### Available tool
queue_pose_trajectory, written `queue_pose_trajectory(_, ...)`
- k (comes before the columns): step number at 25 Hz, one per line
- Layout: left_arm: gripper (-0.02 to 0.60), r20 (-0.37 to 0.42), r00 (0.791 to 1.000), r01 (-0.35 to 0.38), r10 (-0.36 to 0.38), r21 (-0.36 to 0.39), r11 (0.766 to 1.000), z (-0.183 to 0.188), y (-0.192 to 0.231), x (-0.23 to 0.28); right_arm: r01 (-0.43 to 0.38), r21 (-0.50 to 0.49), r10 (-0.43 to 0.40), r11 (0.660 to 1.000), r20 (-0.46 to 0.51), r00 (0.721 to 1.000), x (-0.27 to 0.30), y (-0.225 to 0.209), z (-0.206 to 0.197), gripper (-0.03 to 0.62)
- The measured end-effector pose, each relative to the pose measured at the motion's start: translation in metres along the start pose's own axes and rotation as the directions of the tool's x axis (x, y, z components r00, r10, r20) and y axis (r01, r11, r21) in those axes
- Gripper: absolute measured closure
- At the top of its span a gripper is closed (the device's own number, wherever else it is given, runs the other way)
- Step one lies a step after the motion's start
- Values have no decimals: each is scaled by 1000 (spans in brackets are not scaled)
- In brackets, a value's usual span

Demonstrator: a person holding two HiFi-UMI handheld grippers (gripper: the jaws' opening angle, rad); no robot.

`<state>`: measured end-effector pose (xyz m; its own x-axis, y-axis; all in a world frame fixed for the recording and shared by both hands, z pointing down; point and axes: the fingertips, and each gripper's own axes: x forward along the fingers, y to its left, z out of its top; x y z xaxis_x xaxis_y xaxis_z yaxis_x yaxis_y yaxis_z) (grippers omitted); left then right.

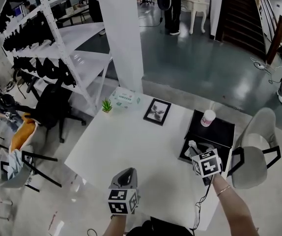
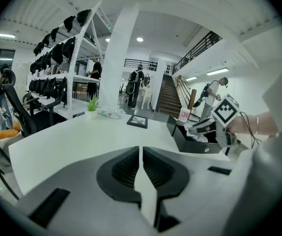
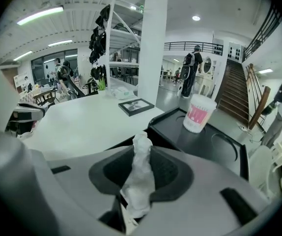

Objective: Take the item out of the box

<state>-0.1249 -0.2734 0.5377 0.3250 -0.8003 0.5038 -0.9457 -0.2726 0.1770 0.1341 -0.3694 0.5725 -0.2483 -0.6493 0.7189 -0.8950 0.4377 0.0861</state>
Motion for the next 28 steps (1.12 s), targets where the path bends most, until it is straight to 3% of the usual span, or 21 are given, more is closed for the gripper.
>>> queue_pose_trajectory(10, 558, 23, 999, 23, -23, 22, 1000, 6, -6, -12, 16, 47, -22, 999, 123, 992, -41, 12, 17, 491)
queue_pose_trajectory(28, 558, 31, 997, 63, -65, 72, 995, 8, -4, -22, -46, 142, 0, 989, 309, 951, -106, 72, 32, 491)
